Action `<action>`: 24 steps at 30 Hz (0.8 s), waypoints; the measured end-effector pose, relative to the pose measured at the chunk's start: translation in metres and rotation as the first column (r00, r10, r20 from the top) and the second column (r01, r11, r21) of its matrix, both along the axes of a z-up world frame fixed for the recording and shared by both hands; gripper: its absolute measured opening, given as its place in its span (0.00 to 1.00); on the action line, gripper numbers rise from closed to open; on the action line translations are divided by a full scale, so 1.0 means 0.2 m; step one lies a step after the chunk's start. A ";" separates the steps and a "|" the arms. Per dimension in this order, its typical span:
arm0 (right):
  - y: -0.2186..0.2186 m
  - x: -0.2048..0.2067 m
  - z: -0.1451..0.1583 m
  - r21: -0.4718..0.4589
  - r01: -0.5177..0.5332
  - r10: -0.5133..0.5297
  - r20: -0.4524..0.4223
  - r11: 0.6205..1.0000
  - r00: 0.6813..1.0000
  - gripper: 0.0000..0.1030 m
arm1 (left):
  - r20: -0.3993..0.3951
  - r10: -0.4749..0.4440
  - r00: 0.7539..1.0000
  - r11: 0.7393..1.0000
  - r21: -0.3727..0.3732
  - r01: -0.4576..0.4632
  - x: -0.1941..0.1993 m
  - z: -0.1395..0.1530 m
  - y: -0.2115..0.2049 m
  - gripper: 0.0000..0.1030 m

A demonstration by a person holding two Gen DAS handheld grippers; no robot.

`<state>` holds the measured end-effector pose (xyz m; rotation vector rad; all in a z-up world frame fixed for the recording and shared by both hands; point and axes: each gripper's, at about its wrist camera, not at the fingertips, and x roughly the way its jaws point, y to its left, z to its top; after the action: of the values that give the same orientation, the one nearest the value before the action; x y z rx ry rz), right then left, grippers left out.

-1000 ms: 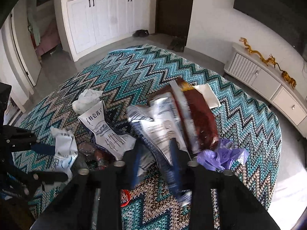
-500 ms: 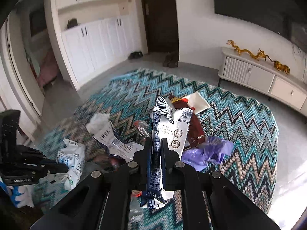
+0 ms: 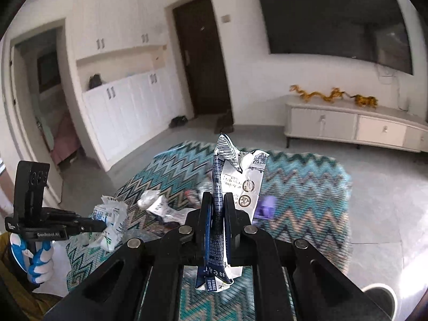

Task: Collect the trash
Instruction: 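Carry the carton and wrapper over the white bin and open both tools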

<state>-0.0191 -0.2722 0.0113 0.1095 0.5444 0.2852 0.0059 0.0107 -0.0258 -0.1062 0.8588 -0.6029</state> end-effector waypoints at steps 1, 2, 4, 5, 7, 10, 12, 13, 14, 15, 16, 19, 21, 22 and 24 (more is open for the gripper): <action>-0.05 -0.03 0.00 0.004 0.021 -0.021 0.003 1.000 1.000 0.08 | 0.005 -0.019 1.000 1.000 0.000 0.019 0.00 0.02 -0.04 0.04; -0.10 -0.05 0.00 0.007 0.044 -0.044 0.006 0.999 0.999 0.08 | 0.011 -0.041 0.999 0.999 0.000 0.041 0.00 0.04 -0.10 0.04; -0.23 -0.12 -0.01 0.019 0.104 -0.105 0.010 0.994 0.994 0.08 | 0.019 -0.088 0.996 0.996 0.003 0.088 0.00 0.07 -0.22 0.04; -0.31 -0.15 -0.03 0.026 0.139 -0.139 0.009 0.990 0.990 0.08 | 0.020 -0.120 0.993 0.993 0.006 0.120 0.00 0.09 -0.30 0.04; -0.44 -0.21 -0.06 0.038 0.199 -0.199 0.002 0.979 0.980 0.08 | 0.022 -0.172 0.985 0.985 0.014 0.172 0.01 0.11 -0.43 0.04; -0.66 -0.30 -0.14 0.054 0.300 -0.299 -0.023 0.953 0.954 0.08 | 0.022 -0.269 0.963 0.963 0.035 0.268 0.02 0.12 -0.71 0.04; -0.81 -0.36 -0.21 0.063 0.374 -0.371 -0.054 0.925 0.927 0.08 | 0.008 -0.331 0.943 0.943 0.042 0.331 0.01 0.10 -0.89 0.04; -0.88 -0.38 -0.25 0.071 0.402 -0.398 -0.070 0.913 0.915 0.08 | 0.001 -0.361 0.932 0.931 0.046 0.361 0.01 0.09 -0.99 0.04; -0.95 -0.40 -0.29 0.076 0.435 -0.428 -0.090 0.897 0.899 0.08 | -0.011 -0.400 0.916 0.915 0.053 0.400 0.00 0.07 -1.11 0.04; -1.00 -0.42 -0.33 0.077 0.459 -0.450 -0.105 0.885 0.887 0.08 | -0.022 -0.425 0.905 0.903 0.056 0.426 -0.01 0.05 -1.20 0.04; -1.06 -0.44 -0.37 0.077 0.490 -0.479 -0.126 0.868 0.869 0.08 | -0.036 -0.450 0.892 0.890 0.058 0.452 -0.02 0.03 -1.30 0.04; -1.24 -0.48 -0.51 0.088 0.562 -0.540 -0.189 0.823 0.820 0.08 | -0.080 -0.521 0.850 0.846 0.078 0.527 -0.05 -0.05 -1.64 0.04; -1.34 -0.50 -0.62 0.095 0.604 -0.573 -0.233 0.791 0.786 0.08 | -0.103 -0.546 0.831 0.827 0.092 0.555 -0.06 -0.10 -1.80 0.04; -1.39 -0.51 -0.66 0.101 0.619 -0.582 -0.251 0.779 0.773 0.08 | -0.117 -0.561 0.820 0.815 0.095 0.571 -0.07 -0.14 -1.88 0.04; -1.46 -0.53 -0.75 0.103 0.649 -0.603 -0.287 0.753 0.745 0.08 | -0.144 -0.577 0.804 0.799 0.103 0.592 -0.08 -0.21 -2.04 0.04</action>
<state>-0.1254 -0.5644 -0.1378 0.5196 0.6841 -0.3535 -0.0096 -0.3975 -0.0686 0.2780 1.0420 -1.1245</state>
